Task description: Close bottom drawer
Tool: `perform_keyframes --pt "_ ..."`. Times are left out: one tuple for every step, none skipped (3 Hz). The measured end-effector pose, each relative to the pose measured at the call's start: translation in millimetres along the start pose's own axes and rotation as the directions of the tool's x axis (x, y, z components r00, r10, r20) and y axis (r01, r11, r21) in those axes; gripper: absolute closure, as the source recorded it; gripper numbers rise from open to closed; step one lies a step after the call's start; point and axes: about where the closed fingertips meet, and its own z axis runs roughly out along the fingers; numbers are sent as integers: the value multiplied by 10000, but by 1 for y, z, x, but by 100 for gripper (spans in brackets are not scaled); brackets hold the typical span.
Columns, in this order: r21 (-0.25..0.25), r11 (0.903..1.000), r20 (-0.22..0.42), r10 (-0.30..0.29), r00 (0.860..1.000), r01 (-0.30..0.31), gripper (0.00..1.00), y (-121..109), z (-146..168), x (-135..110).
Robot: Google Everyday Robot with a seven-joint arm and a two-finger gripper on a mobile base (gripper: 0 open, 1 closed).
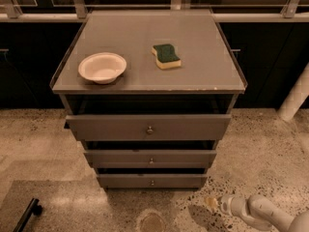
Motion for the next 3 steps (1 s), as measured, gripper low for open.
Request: perform_keyframes --pt "0 10000 0 0 10000 0 11 0 0 0" --pt "-1 10000 -1 0 10000 0 0 0 0 0" --pt "-1 10000 -1 0 10000 0 0 0 0 0"
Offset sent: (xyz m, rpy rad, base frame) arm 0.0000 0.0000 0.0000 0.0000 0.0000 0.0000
